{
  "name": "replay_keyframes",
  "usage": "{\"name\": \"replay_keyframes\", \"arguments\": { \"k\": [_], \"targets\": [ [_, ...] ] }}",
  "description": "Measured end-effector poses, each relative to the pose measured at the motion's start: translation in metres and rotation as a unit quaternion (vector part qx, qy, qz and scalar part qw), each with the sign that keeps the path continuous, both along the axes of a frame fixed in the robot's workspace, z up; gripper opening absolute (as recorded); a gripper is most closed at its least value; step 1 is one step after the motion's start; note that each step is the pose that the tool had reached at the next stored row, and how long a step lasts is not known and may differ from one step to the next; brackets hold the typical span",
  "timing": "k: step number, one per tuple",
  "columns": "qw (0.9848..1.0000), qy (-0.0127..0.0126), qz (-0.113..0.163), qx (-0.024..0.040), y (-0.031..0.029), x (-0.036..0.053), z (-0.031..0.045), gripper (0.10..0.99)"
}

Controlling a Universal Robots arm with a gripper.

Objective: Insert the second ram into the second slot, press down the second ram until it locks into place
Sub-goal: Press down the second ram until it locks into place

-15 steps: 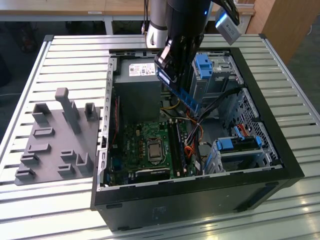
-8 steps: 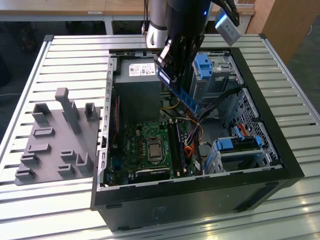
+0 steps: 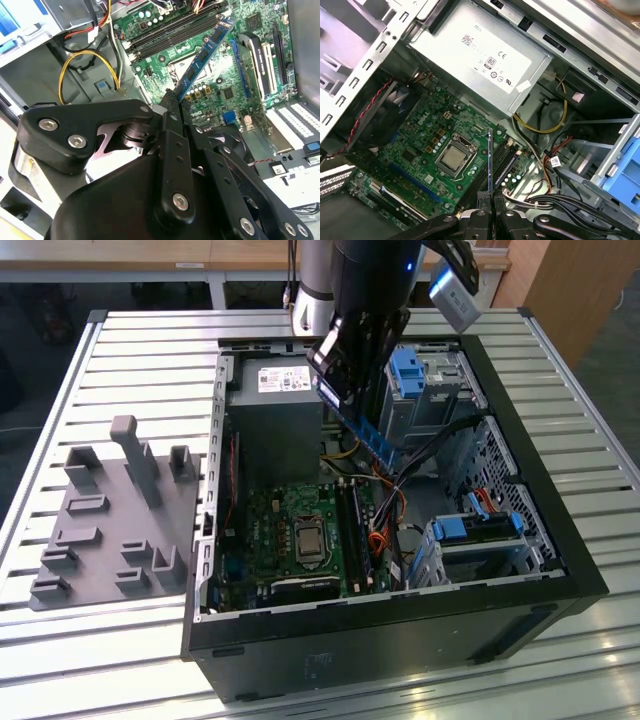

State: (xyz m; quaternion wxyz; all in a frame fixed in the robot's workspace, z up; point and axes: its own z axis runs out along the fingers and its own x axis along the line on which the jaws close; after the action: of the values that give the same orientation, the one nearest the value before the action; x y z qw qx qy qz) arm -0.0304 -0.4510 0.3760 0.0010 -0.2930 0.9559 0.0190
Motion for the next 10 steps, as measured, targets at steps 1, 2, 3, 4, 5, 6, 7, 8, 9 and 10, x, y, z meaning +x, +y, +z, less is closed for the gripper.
{"name": "replay_keyframes", "arguments": {
  "k": [1, 2, 3, 4, 5, 6, 7, 8, 9, 10],
  "targets": [
    [1.0000, 0.0000, -0.002, 0.0000, 0.0000, 0.0000, 0.0000, 0.137],
    [1.0000, 0.0000, -0.004, 0.0000, 0.0000, 0.0000, 0.0000, 0.137],
    [1.0000, 0.0000, -0.006, -0.0001, 0.0000, 0.0000, 0.0000, 0.137],
    [1.0000, 0.0000, -0.008, -0.0001, 0.0000, 0.0000, 0.0000, 0.137],
    [0.9999, 0.0000, -0.010, -0.0001, 0.0000, 0.0000, 0.0000, 0.137],
    [0.9999, 0.0000, -0.012, 0.0000, 0.0000, 0.0000, 0.0000, 0.137],
    [0.9999, 0.0000, -0.014, 0.0000, 0.0000, 0.0000, -0.0001, 0.137],
    [0.9999, 0.0000, -0.016, -0.0001, 0.0000, 0.0000, 0.0000, 0.137],
    [0.9998, 0.0000, -0.018, -0.0001, 0.0000, 0.0000, 0.0000, 0.137],
    [0.9998, 0.0000, -0.020, -0.0001, 0.0000, 0.0000, -0.0001, 0.137]
  ]
}}
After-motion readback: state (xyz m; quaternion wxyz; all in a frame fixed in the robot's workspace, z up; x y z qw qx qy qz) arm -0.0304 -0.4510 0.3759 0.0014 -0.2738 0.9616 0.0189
